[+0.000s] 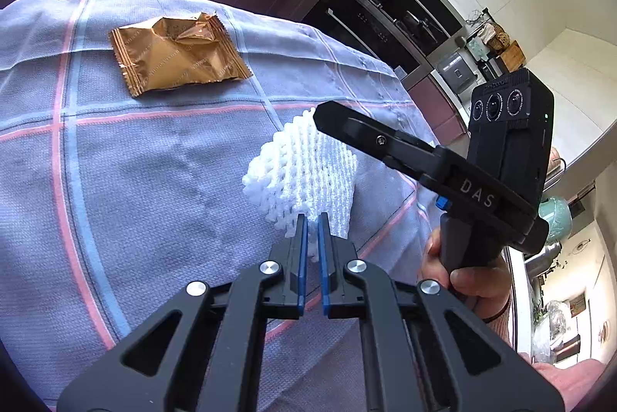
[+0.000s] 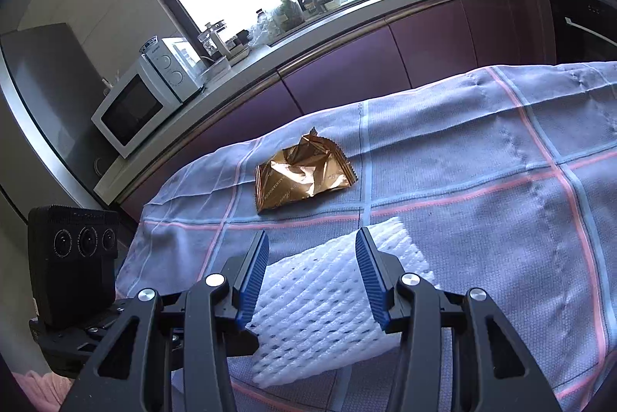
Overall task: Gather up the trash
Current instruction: 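Grasp the white foam net with the left tool while the right tool approaches the gold wrapper, then close the right tool on the gold foil wrapper and lift it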
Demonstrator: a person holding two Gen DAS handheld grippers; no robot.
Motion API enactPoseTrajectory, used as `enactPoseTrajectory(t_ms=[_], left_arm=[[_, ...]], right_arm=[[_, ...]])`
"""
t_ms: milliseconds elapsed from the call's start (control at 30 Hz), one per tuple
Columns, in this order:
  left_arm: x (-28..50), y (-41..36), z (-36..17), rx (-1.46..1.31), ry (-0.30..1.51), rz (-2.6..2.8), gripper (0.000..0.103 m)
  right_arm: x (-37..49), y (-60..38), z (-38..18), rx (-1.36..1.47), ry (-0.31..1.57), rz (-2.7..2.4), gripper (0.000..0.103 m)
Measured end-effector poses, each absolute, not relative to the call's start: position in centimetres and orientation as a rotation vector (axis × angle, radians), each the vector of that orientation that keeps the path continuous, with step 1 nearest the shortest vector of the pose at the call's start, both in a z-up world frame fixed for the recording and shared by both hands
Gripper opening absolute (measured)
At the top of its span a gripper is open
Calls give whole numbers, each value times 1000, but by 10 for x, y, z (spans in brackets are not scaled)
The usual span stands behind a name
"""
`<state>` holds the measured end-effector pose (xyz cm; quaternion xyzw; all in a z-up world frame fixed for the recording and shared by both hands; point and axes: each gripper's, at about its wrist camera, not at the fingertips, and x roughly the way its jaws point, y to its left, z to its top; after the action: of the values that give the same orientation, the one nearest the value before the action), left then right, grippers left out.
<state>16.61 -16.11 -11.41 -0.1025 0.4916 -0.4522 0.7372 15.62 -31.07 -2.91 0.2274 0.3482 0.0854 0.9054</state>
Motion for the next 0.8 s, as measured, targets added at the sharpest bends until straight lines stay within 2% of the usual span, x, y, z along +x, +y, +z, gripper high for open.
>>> enactPoseTrajectory(t_ms=[800], left_arm=[[158,-33,-91,-258,987,-813,6]], right_arm=[[284,-284,-40,277,823,126,45]])
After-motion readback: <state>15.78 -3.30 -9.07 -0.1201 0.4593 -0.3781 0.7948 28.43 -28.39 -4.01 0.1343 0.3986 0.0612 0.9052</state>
